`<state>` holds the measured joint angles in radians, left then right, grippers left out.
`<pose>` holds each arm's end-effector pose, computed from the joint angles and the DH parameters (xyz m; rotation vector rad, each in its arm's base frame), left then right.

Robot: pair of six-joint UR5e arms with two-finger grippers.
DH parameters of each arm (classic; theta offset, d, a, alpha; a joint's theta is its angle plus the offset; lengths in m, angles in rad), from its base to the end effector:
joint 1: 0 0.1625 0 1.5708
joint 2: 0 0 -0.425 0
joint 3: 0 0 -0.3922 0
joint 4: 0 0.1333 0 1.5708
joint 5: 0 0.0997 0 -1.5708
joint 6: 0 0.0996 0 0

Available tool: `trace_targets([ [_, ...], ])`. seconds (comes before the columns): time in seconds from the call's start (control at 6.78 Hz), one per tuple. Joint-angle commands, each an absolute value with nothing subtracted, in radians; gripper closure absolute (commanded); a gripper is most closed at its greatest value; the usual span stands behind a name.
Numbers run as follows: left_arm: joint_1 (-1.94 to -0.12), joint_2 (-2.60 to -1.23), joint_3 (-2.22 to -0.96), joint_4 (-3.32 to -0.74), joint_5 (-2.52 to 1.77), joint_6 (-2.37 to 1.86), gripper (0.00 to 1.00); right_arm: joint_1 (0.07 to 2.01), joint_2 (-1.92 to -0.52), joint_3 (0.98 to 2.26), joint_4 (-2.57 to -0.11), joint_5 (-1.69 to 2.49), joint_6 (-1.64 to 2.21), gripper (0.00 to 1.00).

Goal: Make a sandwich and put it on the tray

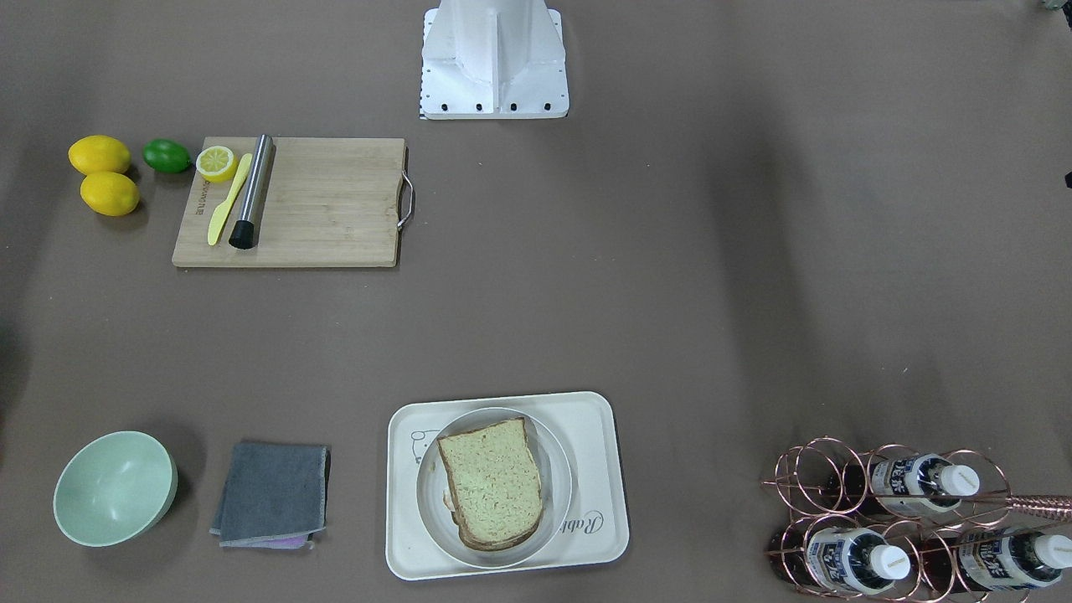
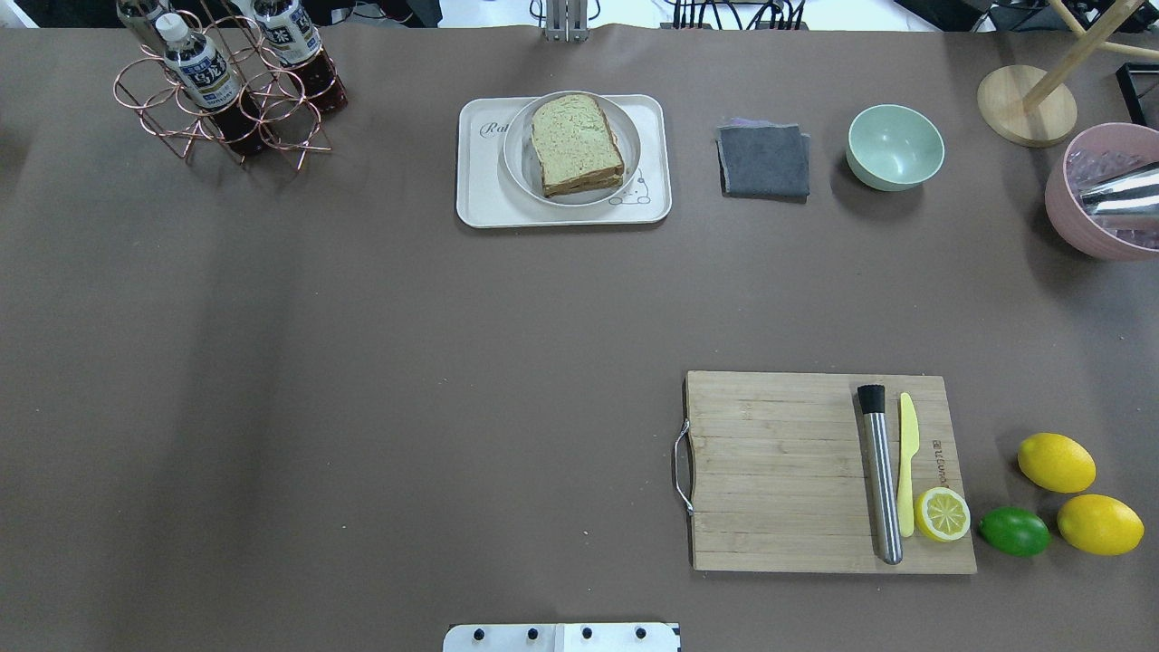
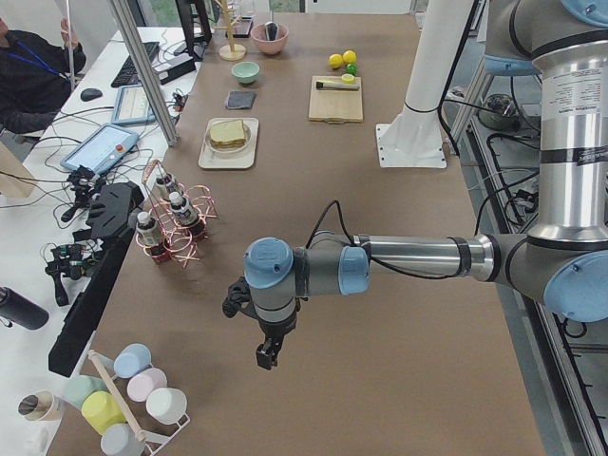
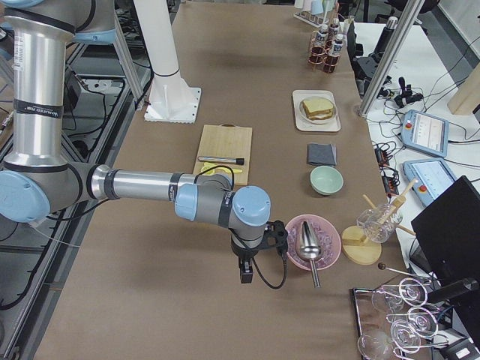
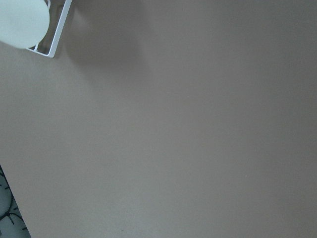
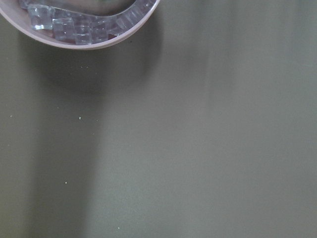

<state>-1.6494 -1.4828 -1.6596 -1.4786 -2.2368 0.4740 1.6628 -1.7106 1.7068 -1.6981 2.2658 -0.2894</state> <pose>-0.1066 -0.4400 0.6726 0.0974 0.6678 0.3499 0.1080 -0.4136 0.6737 0.0080 -0.7058 -0.1436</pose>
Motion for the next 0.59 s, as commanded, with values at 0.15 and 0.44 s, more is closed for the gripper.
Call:
trace_targets([
  [0.15, -1.649, -1.483, -1.599, -1.454, -2.235, 0.471, 0.01, 1.663, -1.721, 1.700, -1.703, 2.281, -0.275, 0.00],
  [0.44, -1.649, -1.480, -1.586, -1.451, -2.314, 0.448, 0.01, 1.663, -1.727, 1.692, -1.709, 2.356, -0.273, 0.00],
])
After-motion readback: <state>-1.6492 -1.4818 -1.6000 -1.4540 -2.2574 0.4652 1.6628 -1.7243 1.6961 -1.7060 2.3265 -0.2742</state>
